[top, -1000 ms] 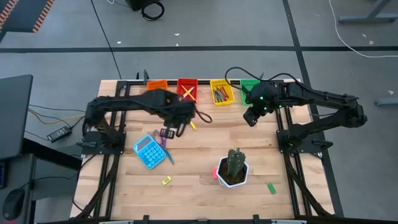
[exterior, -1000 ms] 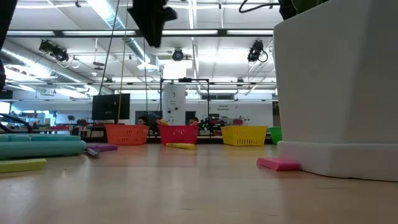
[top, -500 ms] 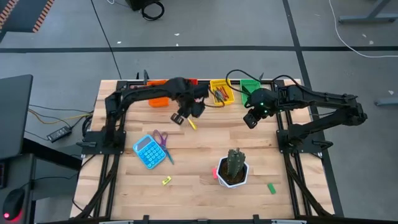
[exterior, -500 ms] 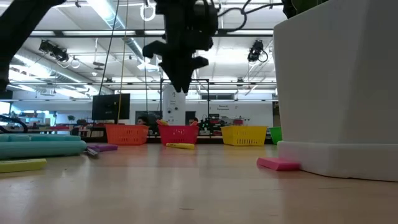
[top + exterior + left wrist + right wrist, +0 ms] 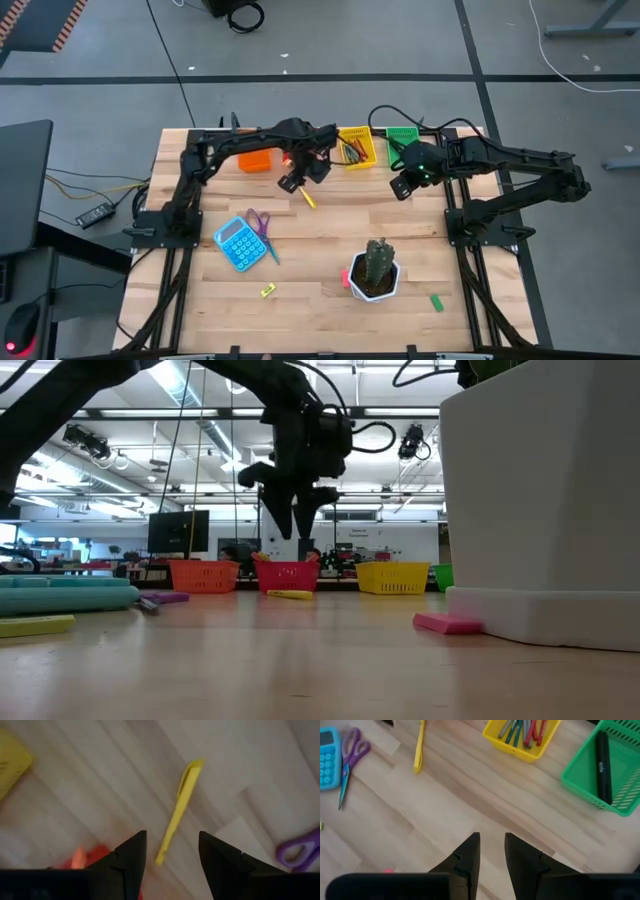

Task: Sort crayons/erasers/pens/pencils in bins
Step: Put the yellow pen into the green bin

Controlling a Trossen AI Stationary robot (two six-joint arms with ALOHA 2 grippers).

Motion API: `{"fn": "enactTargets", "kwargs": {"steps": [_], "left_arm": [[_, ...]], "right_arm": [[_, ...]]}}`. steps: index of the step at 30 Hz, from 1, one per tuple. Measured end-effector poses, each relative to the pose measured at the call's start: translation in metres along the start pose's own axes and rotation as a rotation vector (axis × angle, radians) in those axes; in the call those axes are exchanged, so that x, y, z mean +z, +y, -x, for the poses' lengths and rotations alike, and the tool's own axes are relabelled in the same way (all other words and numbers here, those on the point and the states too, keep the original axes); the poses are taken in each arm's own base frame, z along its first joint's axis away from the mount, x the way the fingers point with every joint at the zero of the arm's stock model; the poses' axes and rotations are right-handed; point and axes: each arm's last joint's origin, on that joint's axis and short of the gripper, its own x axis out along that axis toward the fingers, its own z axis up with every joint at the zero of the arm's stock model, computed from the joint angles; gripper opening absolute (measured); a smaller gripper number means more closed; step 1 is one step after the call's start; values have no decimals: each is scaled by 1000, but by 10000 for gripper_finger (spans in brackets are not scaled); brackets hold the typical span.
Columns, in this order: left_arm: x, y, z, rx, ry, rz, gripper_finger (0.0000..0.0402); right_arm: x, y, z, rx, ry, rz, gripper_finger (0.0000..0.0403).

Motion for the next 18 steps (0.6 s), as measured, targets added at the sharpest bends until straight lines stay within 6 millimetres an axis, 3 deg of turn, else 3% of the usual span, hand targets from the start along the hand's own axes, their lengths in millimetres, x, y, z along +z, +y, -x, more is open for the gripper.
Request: {"fn": "enactTargets", "kwargs": {"steps": [18], "left_arm": [[13,-3,-60,-112,124,-33,167]], "right_arm": [[0,-1,0,-17,-14,29,96]]}}
